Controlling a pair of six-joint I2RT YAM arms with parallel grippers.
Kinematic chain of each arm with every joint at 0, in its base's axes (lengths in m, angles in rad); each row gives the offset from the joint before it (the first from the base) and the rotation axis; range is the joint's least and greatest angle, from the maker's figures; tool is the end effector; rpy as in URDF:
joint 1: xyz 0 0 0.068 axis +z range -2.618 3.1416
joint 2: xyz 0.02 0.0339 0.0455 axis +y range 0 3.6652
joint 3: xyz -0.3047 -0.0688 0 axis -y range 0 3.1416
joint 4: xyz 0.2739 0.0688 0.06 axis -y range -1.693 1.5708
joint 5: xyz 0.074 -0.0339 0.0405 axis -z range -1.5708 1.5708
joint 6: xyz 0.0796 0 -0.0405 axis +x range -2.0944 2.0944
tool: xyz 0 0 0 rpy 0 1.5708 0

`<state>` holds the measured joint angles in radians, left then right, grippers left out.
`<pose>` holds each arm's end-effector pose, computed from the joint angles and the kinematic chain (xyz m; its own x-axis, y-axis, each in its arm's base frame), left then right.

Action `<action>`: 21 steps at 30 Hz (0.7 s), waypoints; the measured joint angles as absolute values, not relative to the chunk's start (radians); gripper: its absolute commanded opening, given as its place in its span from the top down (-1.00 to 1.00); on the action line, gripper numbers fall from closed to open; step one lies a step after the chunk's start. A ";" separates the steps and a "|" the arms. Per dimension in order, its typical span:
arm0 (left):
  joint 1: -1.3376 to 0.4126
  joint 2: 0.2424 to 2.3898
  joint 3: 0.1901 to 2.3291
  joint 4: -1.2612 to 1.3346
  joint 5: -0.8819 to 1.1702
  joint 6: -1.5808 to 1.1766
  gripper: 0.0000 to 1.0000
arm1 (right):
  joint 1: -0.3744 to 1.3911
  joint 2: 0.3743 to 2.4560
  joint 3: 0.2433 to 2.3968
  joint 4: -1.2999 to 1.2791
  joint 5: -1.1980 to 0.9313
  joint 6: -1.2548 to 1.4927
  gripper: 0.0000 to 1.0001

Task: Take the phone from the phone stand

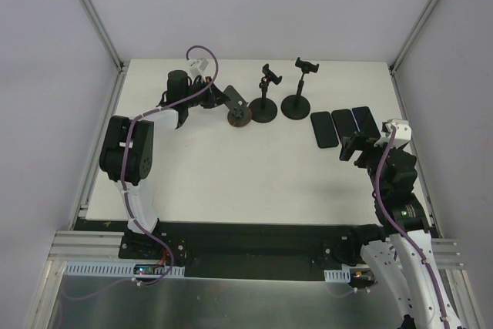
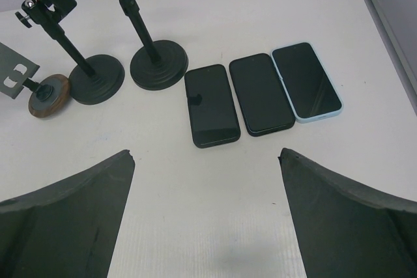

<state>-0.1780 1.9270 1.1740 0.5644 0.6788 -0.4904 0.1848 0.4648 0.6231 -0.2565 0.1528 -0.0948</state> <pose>0.4839 -0.1378 0.2301 -0.5136 -0.2801 -0.8111 0.5701 0.5951 -0.5665 0.1601 0.0176 0.3375 -0.0928 -0.1125 -0.9893 -0.0417 0.9932 -0.1091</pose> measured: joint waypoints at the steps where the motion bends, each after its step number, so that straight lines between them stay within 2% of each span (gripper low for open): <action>1: -0.178 1.924 1.174 0.559 0.669 -0.480 1.00 | 0.185 0.465 0.623 -0.256 0.152 -0.095 -0.93; 10: -0.188 1.871 1.174 0.465 0.567 -0.399 1.00 | 0.185 0.469 0.623 -0.256 0.149 -0.095 -0.93; 18: -0.190 1.895 1.193 0.450 0.594 -0.414 1.00 | 0.185 0.472 0.623 -0.256 0.145 -0.095 -0.93; 20: -0.190 1.900 1.199 0.451 0.599 -0.419 0.95 | 0.185 0.472 0.623 -0.256 0.144 -0.095 -0.93; 21: -0.191 1.902 1.202 0.451 0.601 -0.420 0.85 | 0.185 0.472 0.623 -0.256 0.144 -0.095 -0.93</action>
<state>-0.1909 1.9018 1.2018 0.4507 0.6006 -0.4198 0.1848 0.4725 0.6231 -0.2562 0.1440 -0.0948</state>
